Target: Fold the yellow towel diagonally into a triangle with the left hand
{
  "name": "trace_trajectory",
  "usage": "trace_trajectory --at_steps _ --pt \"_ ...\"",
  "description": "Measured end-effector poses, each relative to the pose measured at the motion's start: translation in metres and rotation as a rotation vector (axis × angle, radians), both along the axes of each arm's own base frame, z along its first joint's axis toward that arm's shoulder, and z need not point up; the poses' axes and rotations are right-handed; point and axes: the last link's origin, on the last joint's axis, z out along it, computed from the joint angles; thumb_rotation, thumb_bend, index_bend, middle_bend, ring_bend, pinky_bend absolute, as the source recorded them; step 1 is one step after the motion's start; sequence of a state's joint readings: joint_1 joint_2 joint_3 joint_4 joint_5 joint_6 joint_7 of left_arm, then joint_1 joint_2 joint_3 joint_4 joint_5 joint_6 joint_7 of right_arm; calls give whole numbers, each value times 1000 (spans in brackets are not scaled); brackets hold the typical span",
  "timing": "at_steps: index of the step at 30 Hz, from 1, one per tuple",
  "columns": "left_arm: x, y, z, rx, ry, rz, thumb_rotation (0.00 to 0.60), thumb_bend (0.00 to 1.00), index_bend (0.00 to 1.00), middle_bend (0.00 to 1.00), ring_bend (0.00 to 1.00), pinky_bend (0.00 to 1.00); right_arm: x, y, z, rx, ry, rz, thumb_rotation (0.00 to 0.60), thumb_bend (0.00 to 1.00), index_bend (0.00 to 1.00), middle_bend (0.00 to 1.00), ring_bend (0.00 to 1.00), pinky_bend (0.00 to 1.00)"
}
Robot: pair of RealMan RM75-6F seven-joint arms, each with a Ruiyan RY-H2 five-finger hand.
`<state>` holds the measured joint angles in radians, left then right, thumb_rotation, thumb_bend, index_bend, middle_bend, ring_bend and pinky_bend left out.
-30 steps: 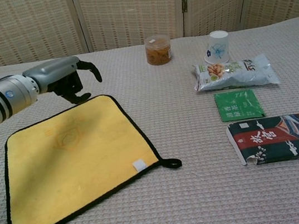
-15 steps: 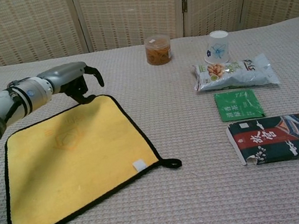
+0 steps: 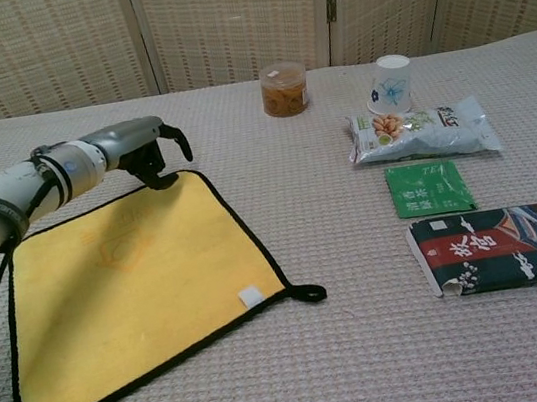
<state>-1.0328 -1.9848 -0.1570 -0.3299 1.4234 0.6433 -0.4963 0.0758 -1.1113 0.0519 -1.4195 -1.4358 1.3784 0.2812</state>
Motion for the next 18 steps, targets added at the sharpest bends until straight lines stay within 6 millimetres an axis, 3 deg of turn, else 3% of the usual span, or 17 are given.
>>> trace_trajectory --at_steps 18 --pt "-2 4 -7 -16 14 34 600 486 336 1000 1000 1000 -4 5 3 -5 -8 -23 600 244 0 0 0 0"
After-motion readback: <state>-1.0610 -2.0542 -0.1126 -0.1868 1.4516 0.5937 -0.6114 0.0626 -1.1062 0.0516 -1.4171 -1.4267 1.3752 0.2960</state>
